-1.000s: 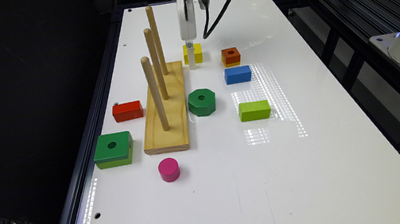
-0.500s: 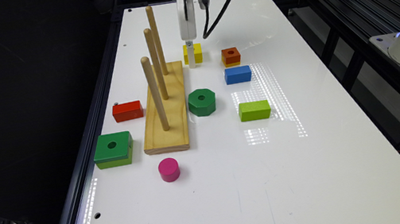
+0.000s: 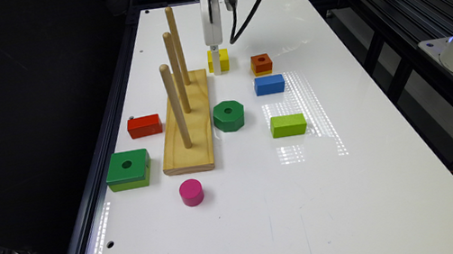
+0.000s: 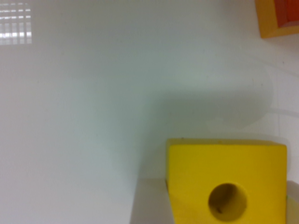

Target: Pick up yellow block.

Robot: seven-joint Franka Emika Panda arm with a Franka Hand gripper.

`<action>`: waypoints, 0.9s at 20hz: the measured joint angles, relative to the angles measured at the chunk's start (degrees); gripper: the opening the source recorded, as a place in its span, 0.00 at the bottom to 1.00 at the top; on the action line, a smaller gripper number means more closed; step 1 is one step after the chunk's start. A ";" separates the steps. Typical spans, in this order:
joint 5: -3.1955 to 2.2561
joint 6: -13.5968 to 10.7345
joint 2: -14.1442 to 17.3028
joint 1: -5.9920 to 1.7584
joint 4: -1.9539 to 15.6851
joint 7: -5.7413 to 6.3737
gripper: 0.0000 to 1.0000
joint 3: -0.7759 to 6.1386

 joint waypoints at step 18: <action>0.00 0.00 0.00 0.00 0.00 0.00 0.00 0.00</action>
